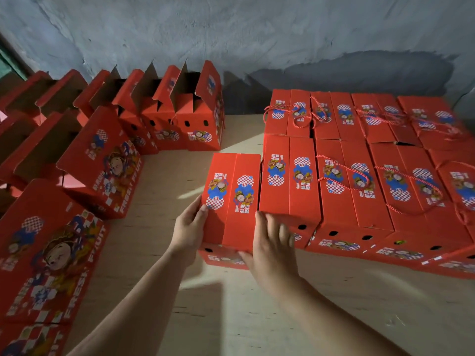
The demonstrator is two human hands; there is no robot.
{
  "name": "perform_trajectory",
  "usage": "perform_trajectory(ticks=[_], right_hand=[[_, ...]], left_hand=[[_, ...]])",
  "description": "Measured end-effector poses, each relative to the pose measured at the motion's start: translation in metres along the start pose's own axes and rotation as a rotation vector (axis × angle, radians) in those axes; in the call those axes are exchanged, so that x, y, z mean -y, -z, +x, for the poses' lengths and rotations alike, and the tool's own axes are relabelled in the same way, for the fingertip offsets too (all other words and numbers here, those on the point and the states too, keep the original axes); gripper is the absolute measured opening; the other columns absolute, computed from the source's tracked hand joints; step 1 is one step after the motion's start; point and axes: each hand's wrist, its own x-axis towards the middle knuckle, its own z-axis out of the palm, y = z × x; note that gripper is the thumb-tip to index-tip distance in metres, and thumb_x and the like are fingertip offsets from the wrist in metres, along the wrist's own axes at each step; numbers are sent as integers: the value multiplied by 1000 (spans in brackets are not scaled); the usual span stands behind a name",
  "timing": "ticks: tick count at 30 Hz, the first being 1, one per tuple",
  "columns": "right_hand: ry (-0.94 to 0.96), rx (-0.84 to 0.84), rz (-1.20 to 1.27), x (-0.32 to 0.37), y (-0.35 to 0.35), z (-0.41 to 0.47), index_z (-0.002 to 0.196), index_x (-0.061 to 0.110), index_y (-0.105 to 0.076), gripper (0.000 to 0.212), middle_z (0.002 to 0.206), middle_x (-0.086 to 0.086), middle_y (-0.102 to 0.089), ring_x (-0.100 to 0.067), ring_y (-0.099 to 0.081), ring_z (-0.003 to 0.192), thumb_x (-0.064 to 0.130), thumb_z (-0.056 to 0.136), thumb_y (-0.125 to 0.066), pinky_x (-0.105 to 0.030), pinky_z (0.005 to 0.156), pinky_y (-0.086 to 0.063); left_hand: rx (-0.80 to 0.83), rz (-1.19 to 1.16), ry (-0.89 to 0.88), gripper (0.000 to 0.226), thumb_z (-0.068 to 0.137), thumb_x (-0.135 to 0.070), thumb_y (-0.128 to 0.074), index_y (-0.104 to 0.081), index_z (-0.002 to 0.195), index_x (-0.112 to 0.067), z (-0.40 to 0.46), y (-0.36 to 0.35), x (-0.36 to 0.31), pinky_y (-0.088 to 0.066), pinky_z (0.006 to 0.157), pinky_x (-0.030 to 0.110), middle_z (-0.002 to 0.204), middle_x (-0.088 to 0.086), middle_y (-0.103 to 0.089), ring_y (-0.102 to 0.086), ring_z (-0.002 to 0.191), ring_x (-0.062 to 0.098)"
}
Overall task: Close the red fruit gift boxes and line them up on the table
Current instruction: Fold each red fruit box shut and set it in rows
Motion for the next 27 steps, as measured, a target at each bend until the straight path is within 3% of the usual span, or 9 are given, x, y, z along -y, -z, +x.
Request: perform_trajectory(ticks=[3,6,9,11,14,16,20,23,27], right_hand=[[118,-60,-132,-9,8,37,160,16,-30,120,146,-14,-46,-38,-48,131,52,63,-90,-48,108,-40],[251,77,-200,-25,13,78,164,28,-9,112,163,-13,-19,-37,-20,151,58,80,-77,-48,123,-21],[229,174,-145,-38,8,100,162,36,-7,98,164,-7,-11,-31,-8,154,64,88,-64,-44,125,-9],[200,179,-110,-41,2,105,161,40,-3,98,164,-5,-9,-30,-5,154,68,88,-61,-44,125,-8],[200,197,-107,-43,-8,110,158,44,9,99,169,-3,11,-30,10,157,74,88,-55,-45,125,-5],[209,205,-89,-44,-9,111,155,47,15,100,169,0,22,-27,18,156,76,87,-52,-46,125,-4],[217,170,-112,-44,-7,108,157,45,16,102,170,1,18,-27,14,157,83,83,-43,-45,125,-7],[230,142,-149,-41,-6,105,158,42,20,103,170,-2,18,-28,14,157,85,81,-32,-45,127,-1],[219,146,-96,-38,-4,104,157,44,22,103,169,-4,21,-26,20,156,82,80,-36,-47,127,3]], left_hand=[[-31,96,-46,30,106,-20,-55,-70,114,-45,30,-12,-10,-53,69,9,96,-30,-74,-69,86,-12],[-34,167,-64,32,106,-22,-55,-64,135,-30,60,-22,-18,-54,74,12,104,-23,-74,-67,84,-12],[-23,251,-78,36,106,-27,-54,-60,141,-29,81,-30,-23,-55,82,18,110,-21,-70,-64,88,-13],[-8,296,-74,37,106,-31,-52,-59,142,-31,91,-31,-23,-53,75,10,107,-23,-70,-65,85,-16],[15,315,-93,38,107,-32,-50,-57,144,-32,92,-27,-22,-48,71,2,100,-33,-65,-62,86,-22],[19,383,-105,40,107,-33,-47,-54,146,-33,86,-26,-24,-47,75,3,109,-24,-68,-64,96,-12],[-86,805,-217,38,105,-41,-43,-58,139,-29,82,-26,-30,-46,101,37,127,-1,-68,-60,118,27],[-60,979,-305,40,104,-45,-43,-58,138,-28,94,-18,-47,-44,104,42,135,1,-62,-53,122,32],[-46,1048,-303,44,102,-37,-47,-53,143,-23,135,-16,-74,-43,107,44,143,3,-56,-50,129,32]])
